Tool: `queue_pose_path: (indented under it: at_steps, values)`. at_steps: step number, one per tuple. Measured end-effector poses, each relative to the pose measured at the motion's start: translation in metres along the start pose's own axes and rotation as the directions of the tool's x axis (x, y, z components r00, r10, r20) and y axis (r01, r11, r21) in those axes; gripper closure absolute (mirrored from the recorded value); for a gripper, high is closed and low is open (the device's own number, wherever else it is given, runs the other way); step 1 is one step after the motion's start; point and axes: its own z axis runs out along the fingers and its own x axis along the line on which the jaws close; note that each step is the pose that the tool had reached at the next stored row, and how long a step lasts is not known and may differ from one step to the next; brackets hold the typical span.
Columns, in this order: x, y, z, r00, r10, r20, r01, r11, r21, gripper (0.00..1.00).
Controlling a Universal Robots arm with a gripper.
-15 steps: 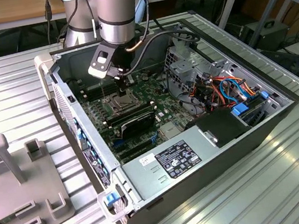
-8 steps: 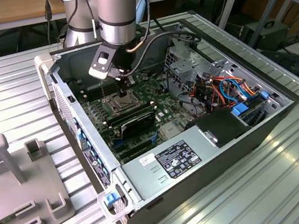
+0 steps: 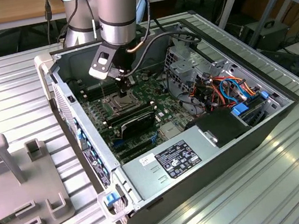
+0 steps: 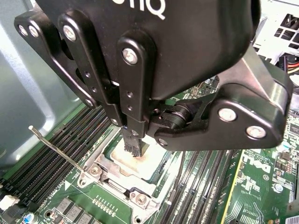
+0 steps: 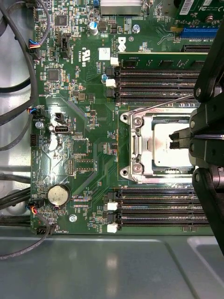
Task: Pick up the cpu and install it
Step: 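Install the first cpu locking lever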
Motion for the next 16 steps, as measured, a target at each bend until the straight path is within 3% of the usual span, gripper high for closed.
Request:
queue_pose_path:
  at_steps: [6,11,14,15,16]
  values:
    - [-0.0001,0.0000,0.0000,1.0000,-0.002,-0.0001,0.002,1.0000,-0.0001,0.89]
    - [-0.0001,0.0000,0.0000,0.9978,-0.066,-0.0033,0.066,0.9978,-0.0019,0.89]
    - [-0.0001,0.0000,0.0000,0.9925,-0.122,-0.0061,0.122,0.9925,-0.0037,0.89]
    - [-0.0001,0.0000,0.0000,0.9889,-0.149,-0.0074,0.149,0.9889,-0.0046,0.89]
    - [-0.0001,0.0000,0.0000,0.9797,-0.200,-0.0098,0.200,0.9797,-0.0064,0.89]
